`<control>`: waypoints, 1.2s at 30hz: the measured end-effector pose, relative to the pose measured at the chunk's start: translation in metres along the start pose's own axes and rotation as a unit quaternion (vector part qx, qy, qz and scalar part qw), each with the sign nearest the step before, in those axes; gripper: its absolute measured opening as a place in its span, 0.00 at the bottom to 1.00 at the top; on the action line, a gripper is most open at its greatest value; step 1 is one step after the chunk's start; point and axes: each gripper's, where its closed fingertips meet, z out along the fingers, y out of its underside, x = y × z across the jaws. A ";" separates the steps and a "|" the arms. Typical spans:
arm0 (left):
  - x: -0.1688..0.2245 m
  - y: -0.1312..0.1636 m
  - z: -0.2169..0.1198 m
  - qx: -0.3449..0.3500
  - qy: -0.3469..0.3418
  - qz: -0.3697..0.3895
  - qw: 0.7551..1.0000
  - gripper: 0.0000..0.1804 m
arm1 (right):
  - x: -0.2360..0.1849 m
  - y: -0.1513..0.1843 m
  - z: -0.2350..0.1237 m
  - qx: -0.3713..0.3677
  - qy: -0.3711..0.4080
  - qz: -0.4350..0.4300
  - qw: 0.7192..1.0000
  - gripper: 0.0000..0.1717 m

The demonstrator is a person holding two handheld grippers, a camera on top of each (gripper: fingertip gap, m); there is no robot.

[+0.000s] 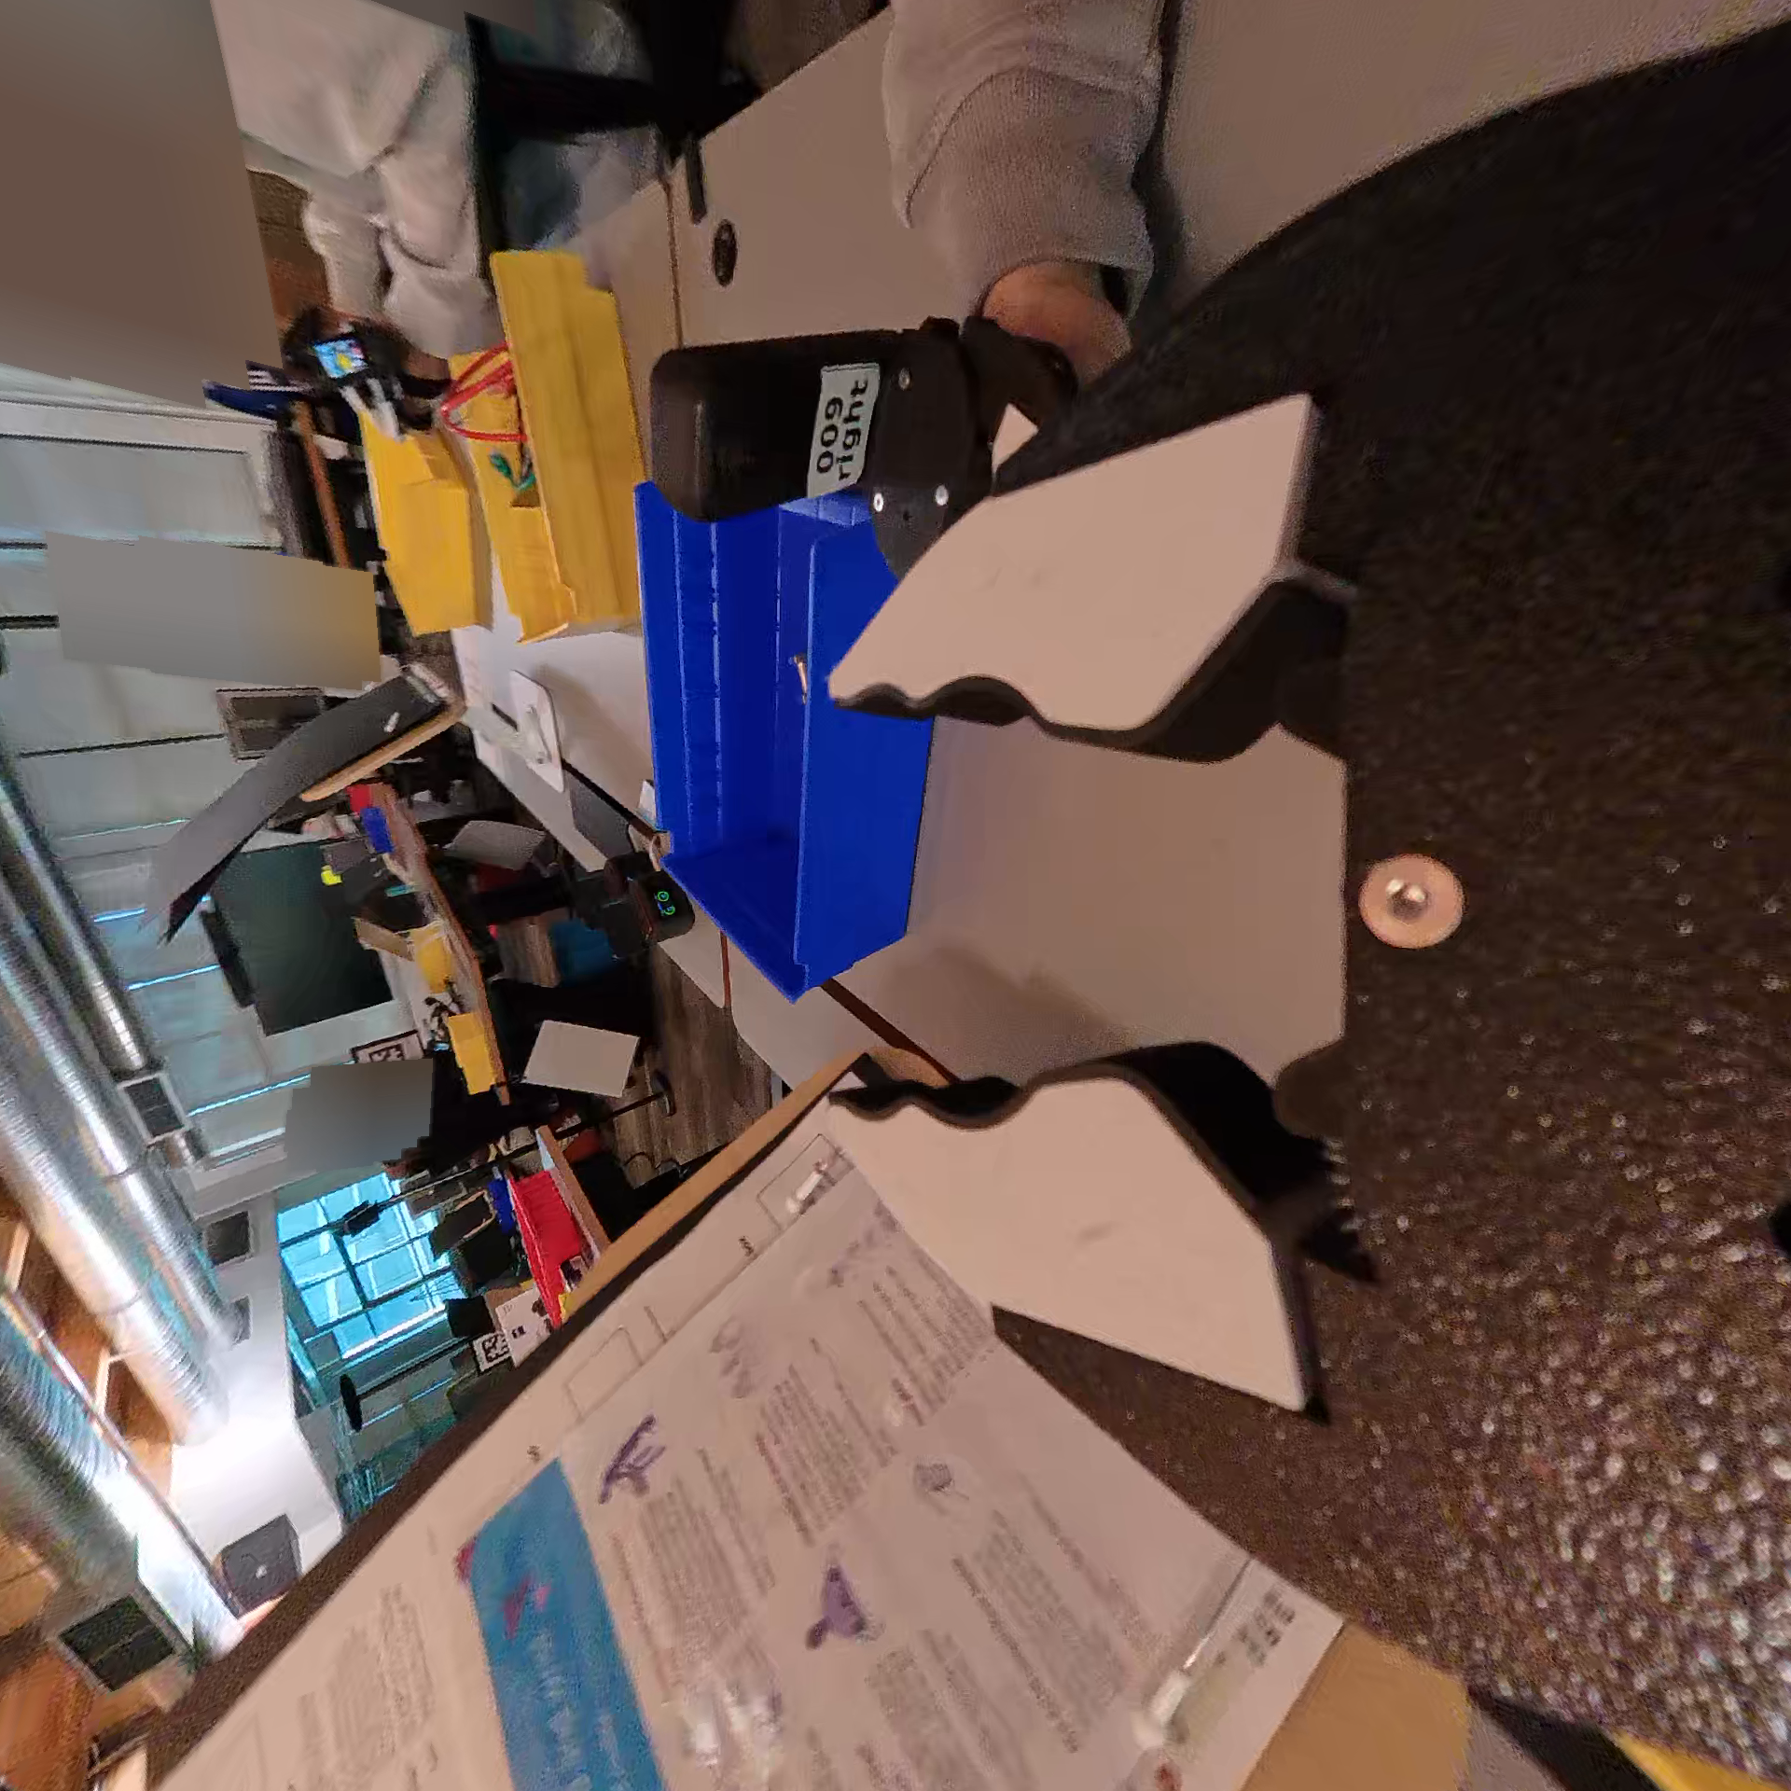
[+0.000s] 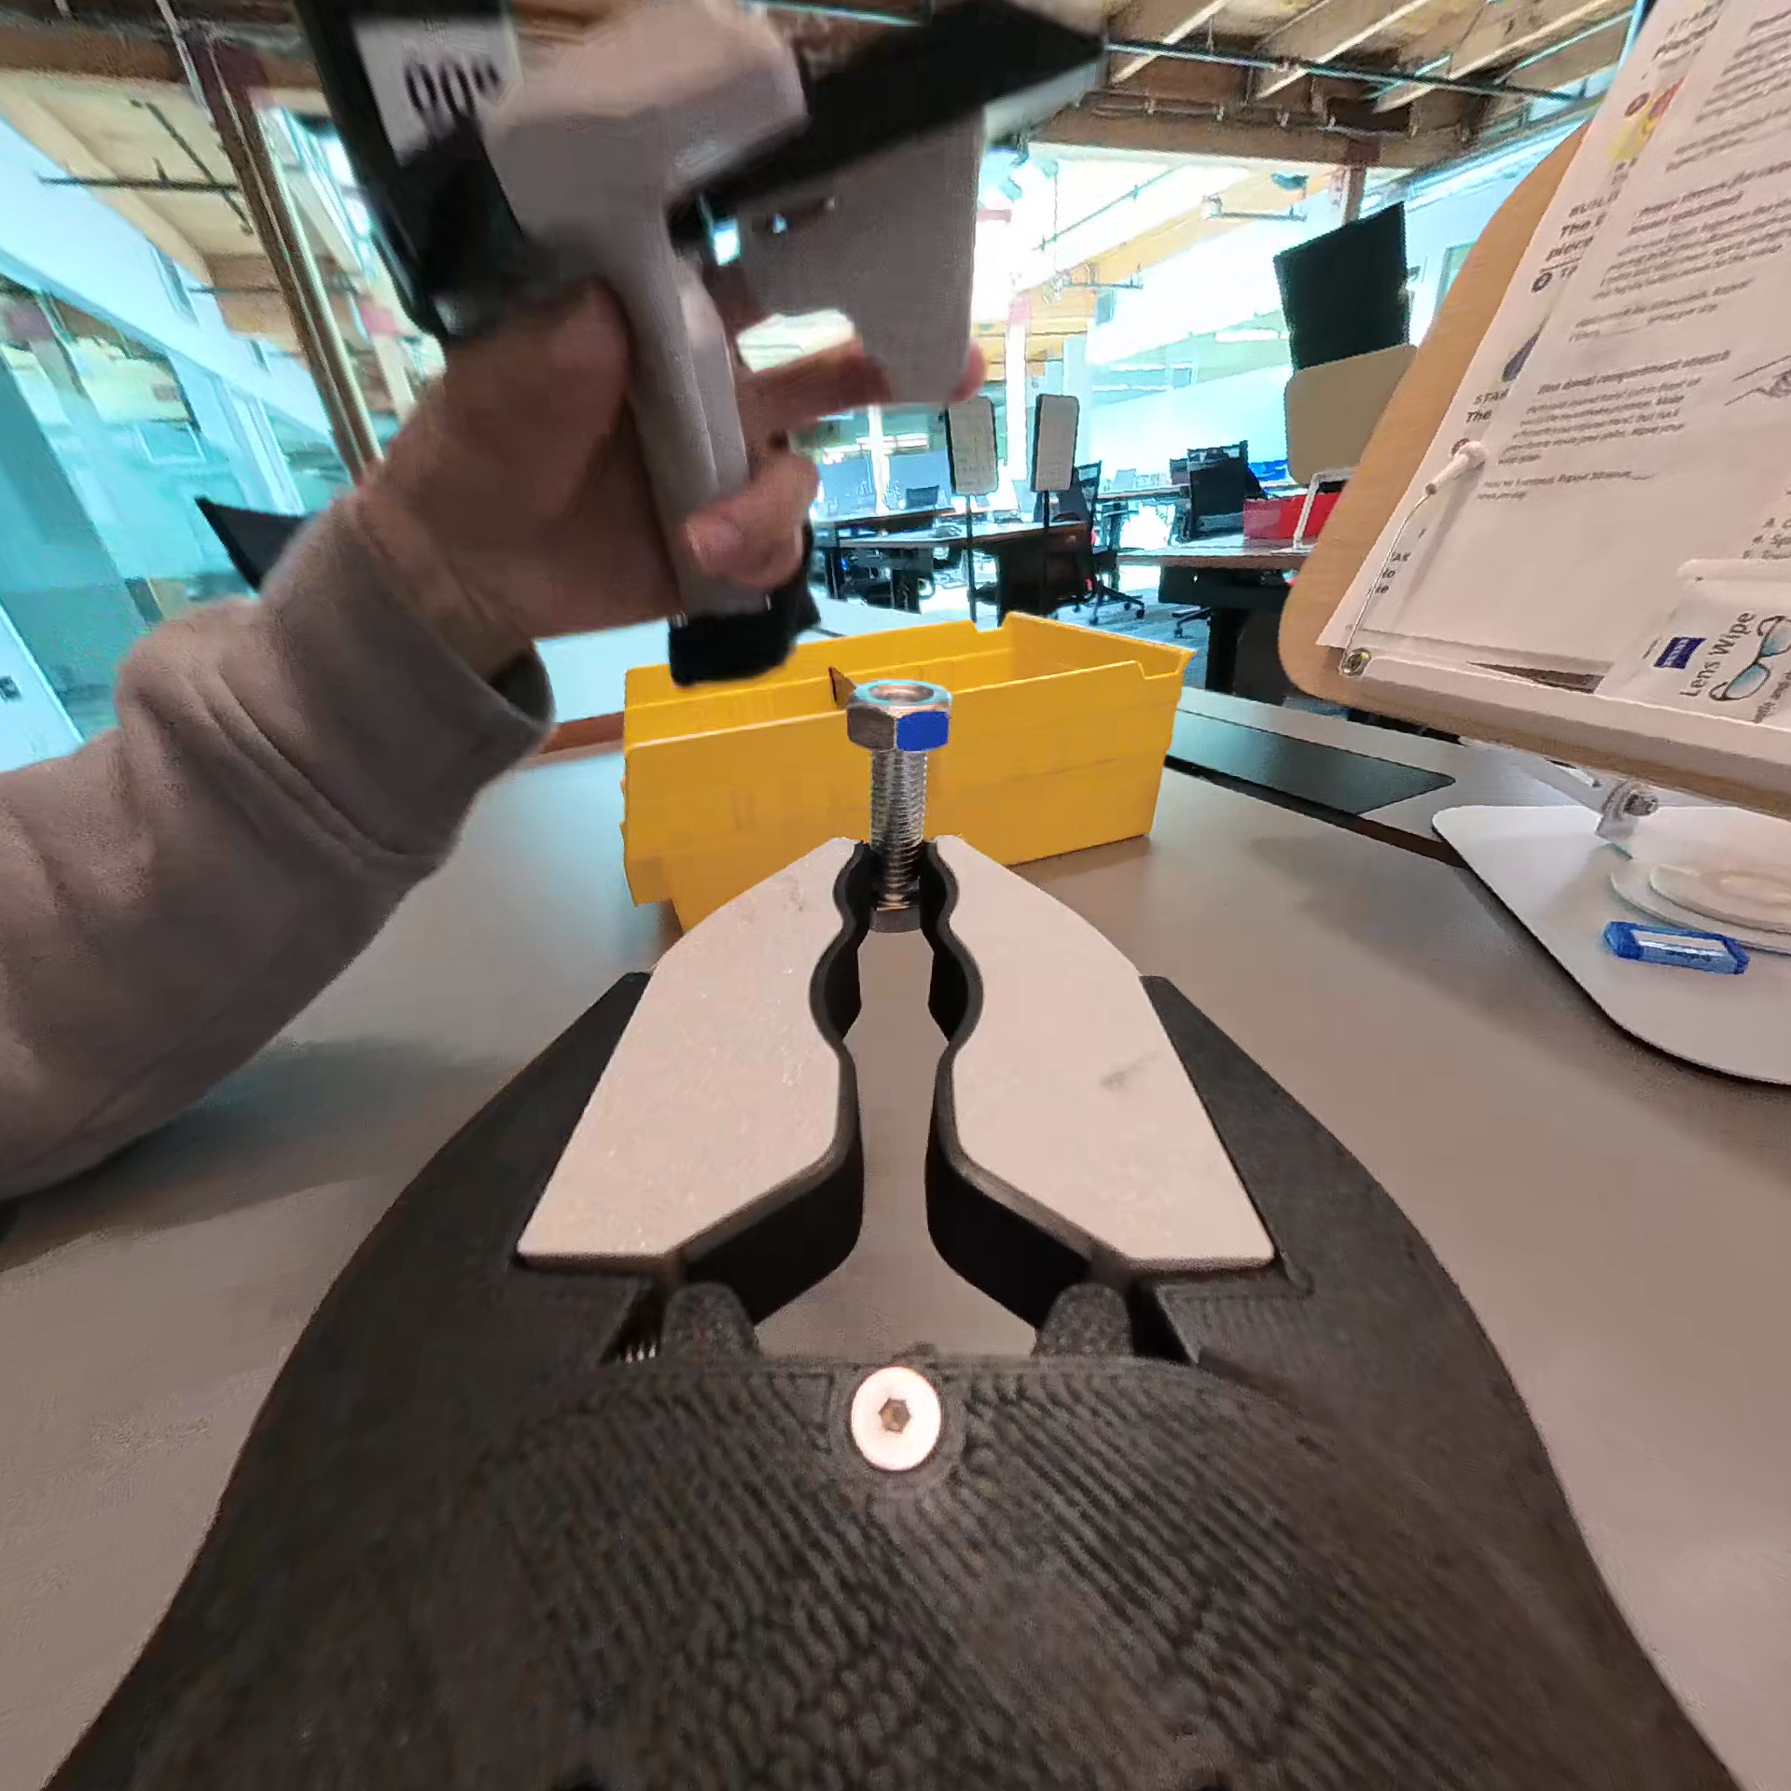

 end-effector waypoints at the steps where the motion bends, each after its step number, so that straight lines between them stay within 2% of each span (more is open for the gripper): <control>1: 0.001 0.010 -0.001 0.002 0.009 -0.023 1.000 0.35 | 0.001 -0.001 -0.001 0.003 0.000 0.005 1.000 0.05; 2: 0.007 0.021 -0.002 0.002 0.034 -0.053 0.998 0.27 | 0.002 -0.001 -0.001 0.004 0.000 0.009 1.000 0.05; 3: 0.016 0.029 -0.004 0.009 0.061 -0.087 0.994 0.24 | 0.002 -0.001 -0.001 0.003 0.000 0.011 1.000 0.05; 6: 0.030 0.046 -0.009 0.064 0.084 -0.161 0.981 0.25 | 0.006 0.002 -0.001 -0.004 0.012 0.007 1.000 0.05; 8: 0.033 0.059 -0.009 0.068 0.074 -0.180 0.979 0.25 | 0.007 0.006 0.000 -0.015 0.023 -0.001 1.000 0.05; 14: 0.039 0.086 0.004 0.011 0.052 -0.177 0.983 0.30 | 0.003 0.012 0.005 -0.031 0.023 -0.015 0.999 0.05; 36: 0.034 0.096 0.005 -0.013 0.034 -0.179 0.983 0.30 | 0.003 0.013 0.005 -0.036 0.023 -0.018 0.999 0.05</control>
